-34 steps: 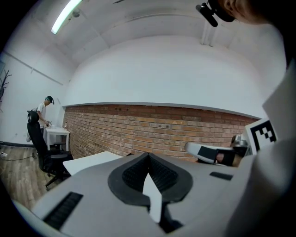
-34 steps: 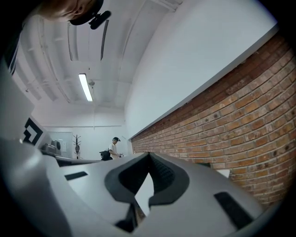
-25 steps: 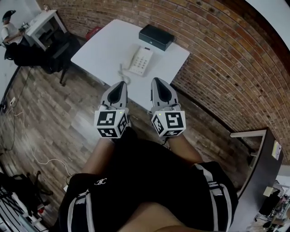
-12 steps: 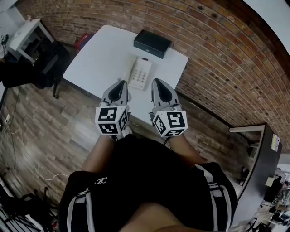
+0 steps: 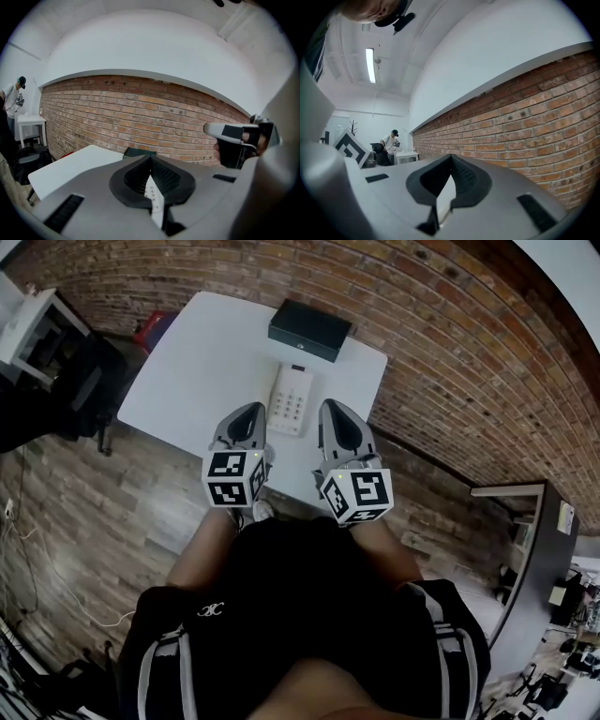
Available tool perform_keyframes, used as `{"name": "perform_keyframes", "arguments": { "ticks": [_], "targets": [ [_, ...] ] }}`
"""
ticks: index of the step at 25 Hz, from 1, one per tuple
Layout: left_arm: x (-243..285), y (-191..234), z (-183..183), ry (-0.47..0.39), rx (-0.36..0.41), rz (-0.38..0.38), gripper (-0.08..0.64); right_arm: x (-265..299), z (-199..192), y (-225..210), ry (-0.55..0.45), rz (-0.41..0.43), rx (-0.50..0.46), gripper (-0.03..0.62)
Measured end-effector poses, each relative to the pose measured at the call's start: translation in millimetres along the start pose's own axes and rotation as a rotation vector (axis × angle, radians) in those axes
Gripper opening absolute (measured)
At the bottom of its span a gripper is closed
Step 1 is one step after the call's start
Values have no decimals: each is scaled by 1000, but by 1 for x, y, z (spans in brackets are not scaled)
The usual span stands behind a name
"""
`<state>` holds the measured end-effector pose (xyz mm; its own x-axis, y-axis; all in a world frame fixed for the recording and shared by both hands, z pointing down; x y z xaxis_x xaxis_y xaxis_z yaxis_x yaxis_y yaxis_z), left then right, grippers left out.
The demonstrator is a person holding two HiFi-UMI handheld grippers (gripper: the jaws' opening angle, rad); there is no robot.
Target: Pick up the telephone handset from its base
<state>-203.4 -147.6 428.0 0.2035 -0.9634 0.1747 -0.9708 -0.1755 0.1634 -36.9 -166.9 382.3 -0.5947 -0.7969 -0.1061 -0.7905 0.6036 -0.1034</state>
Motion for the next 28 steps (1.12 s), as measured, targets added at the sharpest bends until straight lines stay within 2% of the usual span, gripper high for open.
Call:
{"name": "perform_keyframes", "arguments": {
  "ticks": [12, 16, 17, 18, 19, 23, 28],
  "targets": [
    [49, 8, -37, 114, 13, 84, 3, -2, -13, -48, 61, -24, 3, -2],
    [70, 13, -47, 195, 29, 61, 6, -6, -15, -47, 69, -15, 9, -2],
    [76, 14, -51, 226, 38, 49, 43, -5, -15, -48, 72, -14, 12, -2],
    [82, 14, -56, 250, 53, 42, 122, -5, -15, -48, 73, -13, 15, -2],
    [87, 16, -60, 269, 75, 42, 156, -5, -15, -49, 74, -13, 18, -2],
    [107, 20, -81, 324, 151, 62, 163, -8, -16, -54, 76, -40, 19, -2],
    [126, 36, -100, 378, 153, 91, 163, -14, -18, -66, 91, -90, 23, -2]
  ]
}}
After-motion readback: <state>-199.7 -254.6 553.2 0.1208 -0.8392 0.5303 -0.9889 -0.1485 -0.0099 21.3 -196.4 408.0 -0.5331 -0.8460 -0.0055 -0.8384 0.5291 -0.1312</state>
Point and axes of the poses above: the fingertips, and each gripper's own axes: x forward along the fingers, y to its left, z out of its top, the point moved 6 cm from there along -x, backward along the fingers, and after that the axes turned 8 degrees about -y, right-handed, at the moved point
